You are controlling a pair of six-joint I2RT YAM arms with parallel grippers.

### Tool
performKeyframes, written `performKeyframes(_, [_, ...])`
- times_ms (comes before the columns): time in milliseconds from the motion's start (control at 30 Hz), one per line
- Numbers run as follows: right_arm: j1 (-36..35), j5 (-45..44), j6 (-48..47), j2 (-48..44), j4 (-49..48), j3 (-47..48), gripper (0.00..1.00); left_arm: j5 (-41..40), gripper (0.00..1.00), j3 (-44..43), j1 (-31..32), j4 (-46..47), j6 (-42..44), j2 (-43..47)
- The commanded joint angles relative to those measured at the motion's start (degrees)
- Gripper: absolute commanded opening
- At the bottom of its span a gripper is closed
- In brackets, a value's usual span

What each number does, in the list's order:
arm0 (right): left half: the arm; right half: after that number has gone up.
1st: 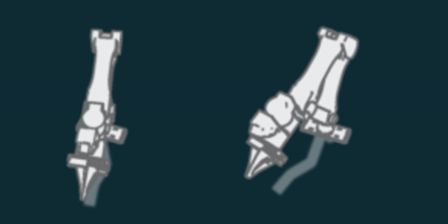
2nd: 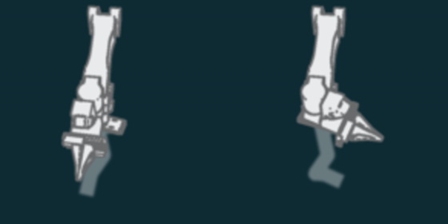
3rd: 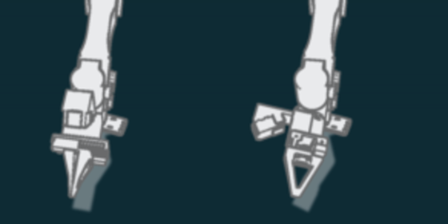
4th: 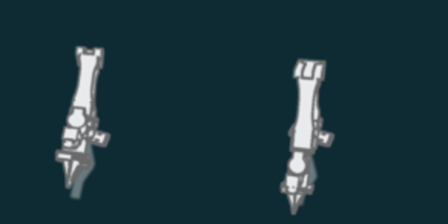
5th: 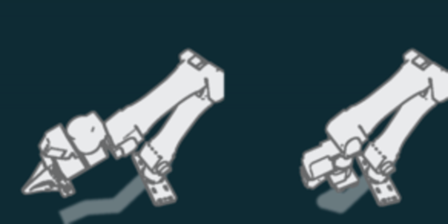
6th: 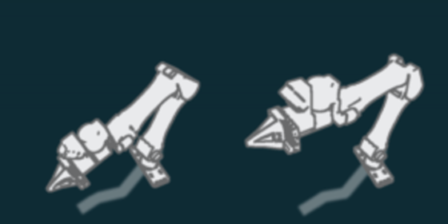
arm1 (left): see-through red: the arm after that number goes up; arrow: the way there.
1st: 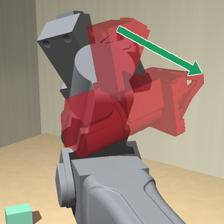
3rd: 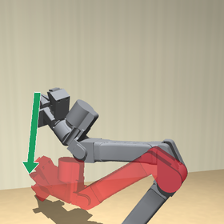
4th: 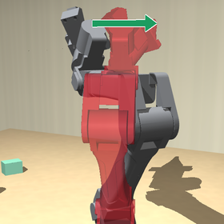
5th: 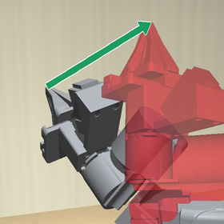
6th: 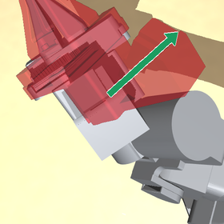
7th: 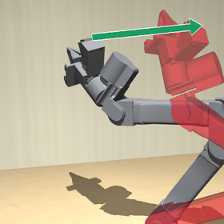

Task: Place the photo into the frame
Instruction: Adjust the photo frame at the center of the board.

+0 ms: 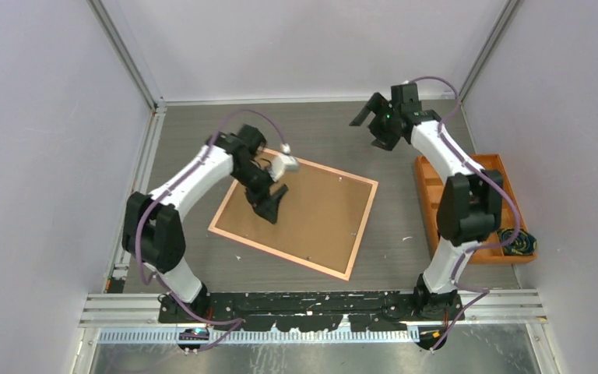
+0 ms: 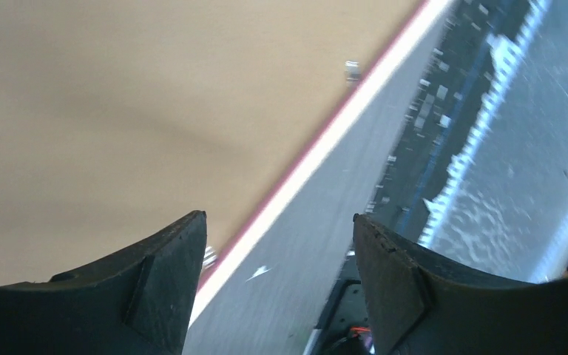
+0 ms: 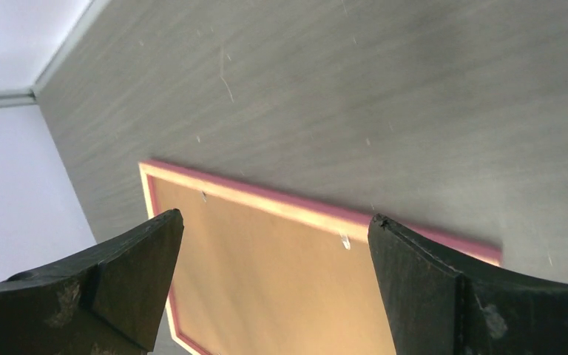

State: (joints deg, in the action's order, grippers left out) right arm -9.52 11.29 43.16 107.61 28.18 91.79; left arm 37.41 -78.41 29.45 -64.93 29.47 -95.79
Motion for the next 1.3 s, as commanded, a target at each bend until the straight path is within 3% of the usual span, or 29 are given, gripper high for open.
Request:
performKeyframes(0, [-3.1,-4.0,-0.1,-11.0,-0.8,-14.7,1.0,-5.2,0.73,-5.3,-14.6,-1.3,2.5,0.4])
performKeyframes(200, [-2.5,-2.9,2.9,-23.8,-4.6,-31.6,1.0,-10.1,0.55,-16.8,-37.7,2.3,-6.4,-14.4])
performKeyframes(333, [-2.3,-1.3,4.2,-28.3,-4.5,-37.8,1.0,-11.1,0.45,-15.2,-43.0,6.3,-8.5,-18.2])
performKeyframes(567, [-1.8,0.8,7.6,-31.8,-8.4,-46.0,1.0,-9.7,0.38,-6.4,-41.7,13.2,-8.9,-18.6])
performKeyframes(767, [-1.0,2.7,8.9,-30.4,-11.2,-48.5,1.0,-9.6,0.36,-0.1,-35.6,15.4,-7.2,-17.6])
performKeyframes(1100, [2.9,4.3,5.9,-22.6,-11.4,-44.2,1.0,-7.5,0.36,4.6,-26.7,15.2,-6.8,-14.9])
performKeyframes(1267, [4.5,0.9,2.6,-24.3,-6.7,-39.5,1.0,-3.5,0.35,8.2,-23.3,12.0,-5.2,-11.1])
